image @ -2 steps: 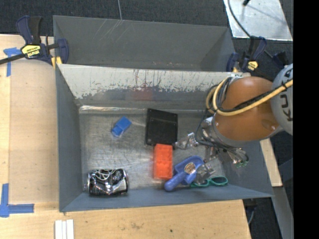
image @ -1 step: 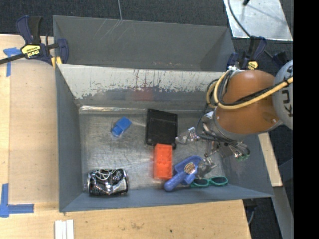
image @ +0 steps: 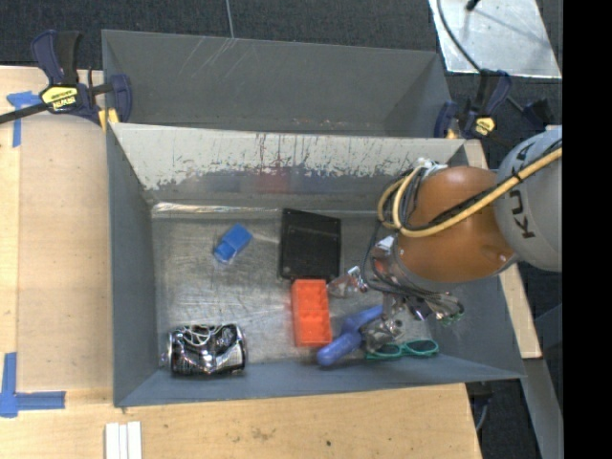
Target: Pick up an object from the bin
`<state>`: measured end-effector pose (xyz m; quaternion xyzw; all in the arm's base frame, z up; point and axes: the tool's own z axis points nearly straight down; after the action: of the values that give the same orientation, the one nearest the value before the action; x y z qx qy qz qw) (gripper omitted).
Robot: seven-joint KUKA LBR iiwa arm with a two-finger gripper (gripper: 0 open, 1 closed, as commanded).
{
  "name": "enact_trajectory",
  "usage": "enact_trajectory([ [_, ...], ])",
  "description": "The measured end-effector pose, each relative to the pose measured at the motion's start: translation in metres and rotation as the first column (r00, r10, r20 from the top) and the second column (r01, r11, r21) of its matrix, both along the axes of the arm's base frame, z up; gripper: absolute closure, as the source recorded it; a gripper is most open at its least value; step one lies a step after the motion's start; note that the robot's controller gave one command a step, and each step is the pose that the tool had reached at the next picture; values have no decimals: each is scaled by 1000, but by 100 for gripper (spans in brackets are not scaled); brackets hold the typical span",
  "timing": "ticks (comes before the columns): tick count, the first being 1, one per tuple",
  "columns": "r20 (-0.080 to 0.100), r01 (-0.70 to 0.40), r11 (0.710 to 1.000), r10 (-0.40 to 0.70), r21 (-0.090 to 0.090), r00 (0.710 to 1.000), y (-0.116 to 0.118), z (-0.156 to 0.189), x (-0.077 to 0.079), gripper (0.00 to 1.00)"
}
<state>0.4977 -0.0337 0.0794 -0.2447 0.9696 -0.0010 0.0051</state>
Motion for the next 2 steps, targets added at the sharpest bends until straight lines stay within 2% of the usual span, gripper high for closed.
enact_trajectory([
  [1,-2,-6,1000,6,1,1000,1,3,0,100],
  [2,-2,-6,1000,6,1,1000,1,3,0,100],
])
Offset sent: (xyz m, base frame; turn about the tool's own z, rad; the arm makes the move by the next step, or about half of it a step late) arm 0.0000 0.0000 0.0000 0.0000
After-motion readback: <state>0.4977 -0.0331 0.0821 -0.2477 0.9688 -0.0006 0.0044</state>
